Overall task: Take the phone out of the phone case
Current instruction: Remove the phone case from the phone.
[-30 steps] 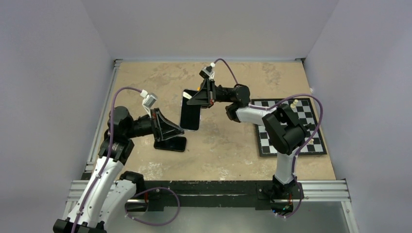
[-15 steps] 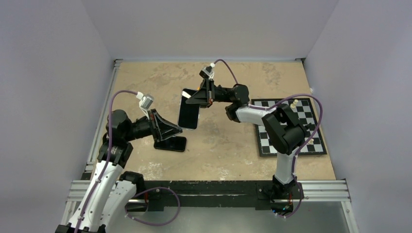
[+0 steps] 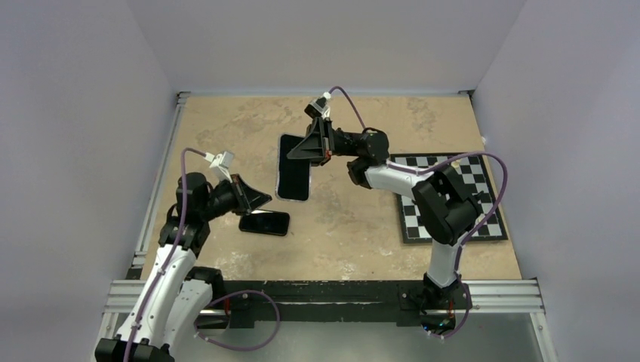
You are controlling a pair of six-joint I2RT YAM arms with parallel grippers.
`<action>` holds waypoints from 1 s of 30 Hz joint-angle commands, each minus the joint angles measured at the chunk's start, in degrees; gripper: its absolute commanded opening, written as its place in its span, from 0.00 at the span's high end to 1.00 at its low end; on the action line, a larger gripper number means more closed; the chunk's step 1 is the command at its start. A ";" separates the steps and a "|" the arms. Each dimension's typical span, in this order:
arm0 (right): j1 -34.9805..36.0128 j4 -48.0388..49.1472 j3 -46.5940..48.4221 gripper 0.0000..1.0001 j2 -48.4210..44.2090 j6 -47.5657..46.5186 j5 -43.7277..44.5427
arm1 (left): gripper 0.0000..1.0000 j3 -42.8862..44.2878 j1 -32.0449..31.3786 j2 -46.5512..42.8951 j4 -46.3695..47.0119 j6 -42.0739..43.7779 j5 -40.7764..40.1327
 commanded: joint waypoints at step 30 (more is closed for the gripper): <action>-3.73 -6.10 -5.39 1.00 -4.86 -23.11 0.11 | 0.32 4.14 -2.14 -4.78 11.95 -12.57 9.57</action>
